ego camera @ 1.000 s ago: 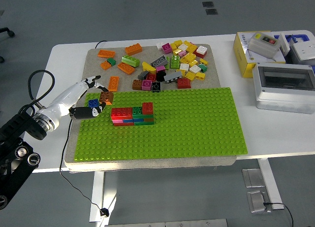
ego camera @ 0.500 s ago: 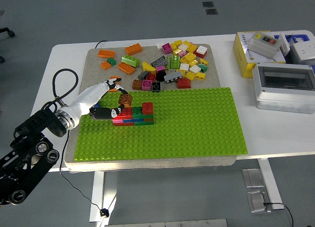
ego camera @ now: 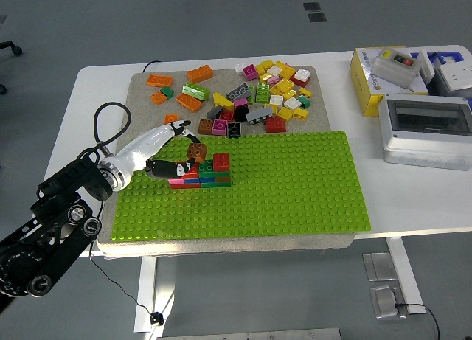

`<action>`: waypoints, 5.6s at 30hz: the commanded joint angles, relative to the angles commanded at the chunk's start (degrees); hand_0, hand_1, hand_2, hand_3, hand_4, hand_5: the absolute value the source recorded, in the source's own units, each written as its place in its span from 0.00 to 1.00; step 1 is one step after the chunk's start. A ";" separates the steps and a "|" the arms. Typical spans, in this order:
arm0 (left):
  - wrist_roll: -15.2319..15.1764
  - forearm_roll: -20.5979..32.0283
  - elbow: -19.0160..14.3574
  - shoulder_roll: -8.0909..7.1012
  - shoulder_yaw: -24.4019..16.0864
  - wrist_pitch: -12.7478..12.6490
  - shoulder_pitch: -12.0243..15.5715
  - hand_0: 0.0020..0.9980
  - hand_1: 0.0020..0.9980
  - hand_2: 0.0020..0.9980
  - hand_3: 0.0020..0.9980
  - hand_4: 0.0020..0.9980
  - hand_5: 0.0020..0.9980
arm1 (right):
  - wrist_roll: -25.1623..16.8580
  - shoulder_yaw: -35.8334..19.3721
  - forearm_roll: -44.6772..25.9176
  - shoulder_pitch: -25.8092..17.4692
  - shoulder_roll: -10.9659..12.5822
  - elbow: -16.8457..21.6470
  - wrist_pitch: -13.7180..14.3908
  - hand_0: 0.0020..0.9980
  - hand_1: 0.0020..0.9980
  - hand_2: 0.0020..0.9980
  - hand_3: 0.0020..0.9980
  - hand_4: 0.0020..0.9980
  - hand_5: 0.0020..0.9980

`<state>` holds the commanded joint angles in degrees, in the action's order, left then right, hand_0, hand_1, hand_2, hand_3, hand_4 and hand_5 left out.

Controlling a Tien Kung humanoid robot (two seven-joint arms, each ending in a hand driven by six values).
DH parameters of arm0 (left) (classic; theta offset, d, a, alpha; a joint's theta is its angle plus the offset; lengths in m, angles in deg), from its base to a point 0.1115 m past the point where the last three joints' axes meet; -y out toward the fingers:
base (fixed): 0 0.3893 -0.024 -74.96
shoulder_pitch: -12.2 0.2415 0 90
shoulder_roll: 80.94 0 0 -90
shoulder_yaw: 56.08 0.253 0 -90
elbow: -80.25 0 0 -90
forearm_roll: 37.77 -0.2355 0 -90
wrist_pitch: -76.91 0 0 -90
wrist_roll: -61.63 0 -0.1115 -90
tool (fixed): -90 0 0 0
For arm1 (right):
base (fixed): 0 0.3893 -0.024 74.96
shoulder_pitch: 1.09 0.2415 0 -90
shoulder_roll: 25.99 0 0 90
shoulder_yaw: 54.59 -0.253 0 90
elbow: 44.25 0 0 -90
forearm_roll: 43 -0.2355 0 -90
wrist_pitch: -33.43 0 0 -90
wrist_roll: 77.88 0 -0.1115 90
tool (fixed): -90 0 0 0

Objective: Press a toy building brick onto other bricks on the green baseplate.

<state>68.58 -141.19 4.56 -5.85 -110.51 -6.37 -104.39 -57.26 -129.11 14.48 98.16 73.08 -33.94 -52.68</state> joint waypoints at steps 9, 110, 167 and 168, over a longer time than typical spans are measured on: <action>1.12 0.41 2.10 0.84 1.12 0.60 -0.74 1.00 1.00 0.98 0.57 0.60 0.21 | -0.16 0.83 -0.93 0.00 -0.17 0.00 0.20 0.70 0.64 0.43 0.74 0.61 1.00; -2.28 3.38 8.43 2.95 4.82 -1.62 -2.88 1.00 0.99 0.99 0.74 0.69 0.30 | -1.23 2.03 -2.00 0.02 -0.26 0.00 0.17 0.70 0.64 0.40 0.74 0.61 1.00; -0.09 -0.55 -8.12 -2.25 0.38 1.40 1.69 1.00 0.99 0.98 0.62 0.88 0.62 | -1.42 2.08 -2.21 -0.30 -0.02 0.00 0.29 0.71 0.64 0.40 0.74 0.62 1.00; -0.30 -0.51 -7.53 -2.09 0.63 1.20 1.68 1.00 0.99 0.98 0.62 0.88 0.62 | -1.42 2.10 -2.23 -0.30 -0.02 0.00 0.28 0.71 0.64 0.40 0.74 0.62 1.00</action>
<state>68.28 -141.70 -2.97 -7.94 -109.88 -5.17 -102.71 -58.68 -127.00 12.25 97.86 73.06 -33.94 -52.40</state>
